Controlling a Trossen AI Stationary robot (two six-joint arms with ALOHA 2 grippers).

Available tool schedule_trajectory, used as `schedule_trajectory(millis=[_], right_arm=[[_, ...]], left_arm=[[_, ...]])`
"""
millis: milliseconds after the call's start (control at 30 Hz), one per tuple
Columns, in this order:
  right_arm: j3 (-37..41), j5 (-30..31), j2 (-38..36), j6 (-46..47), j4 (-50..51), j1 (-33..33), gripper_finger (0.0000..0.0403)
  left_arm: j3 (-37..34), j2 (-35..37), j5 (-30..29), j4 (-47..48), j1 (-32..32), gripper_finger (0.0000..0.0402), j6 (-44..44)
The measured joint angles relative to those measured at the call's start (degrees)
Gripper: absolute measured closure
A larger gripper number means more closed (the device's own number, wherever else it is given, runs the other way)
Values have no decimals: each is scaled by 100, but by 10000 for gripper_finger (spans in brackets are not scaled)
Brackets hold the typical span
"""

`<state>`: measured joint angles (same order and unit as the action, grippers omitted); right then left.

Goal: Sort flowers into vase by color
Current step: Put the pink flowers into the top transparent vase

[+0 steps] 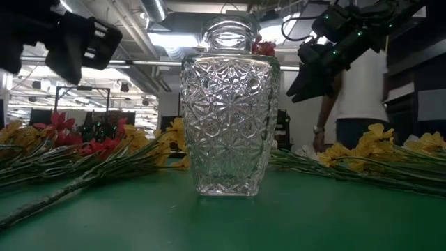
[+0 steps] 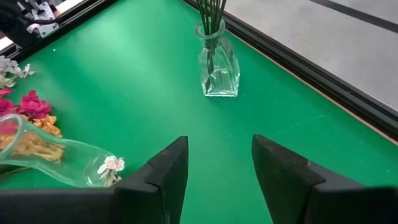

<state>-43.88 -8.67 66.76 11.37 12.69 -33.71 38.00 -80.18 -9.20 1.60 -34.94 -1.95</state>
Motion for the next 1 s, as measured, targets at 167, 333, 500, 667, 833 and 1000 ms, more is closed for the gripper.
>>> schedule_trajectory(millis=[167, 333, 500, 667, 833, 1000], right_arm=[[0, 0, 2, 34, 0, 0, 226], [0, 0, 2, 36, 0, 0, 226], [0, 0, 2, 34, 0, 0, 226], [0, 0, 2, 20, 0, 0, 226], [0, 0, 2, 18, 18, 0, 226], [0, 0, 2, 14, 94, 0, 226]], left_arm=[[0, -364, 281, 36, 1, 230, 412], [0, -770, 298, 32, 4, 230, 732], [0, -945, 144, 9, 48, 230, 764], [0, -955, 160, 4, 248, 230, 968], [0, -955, 708, 13, 440, 230, 1004], [0, -951, 744, 9, 439, 230, 1007]])
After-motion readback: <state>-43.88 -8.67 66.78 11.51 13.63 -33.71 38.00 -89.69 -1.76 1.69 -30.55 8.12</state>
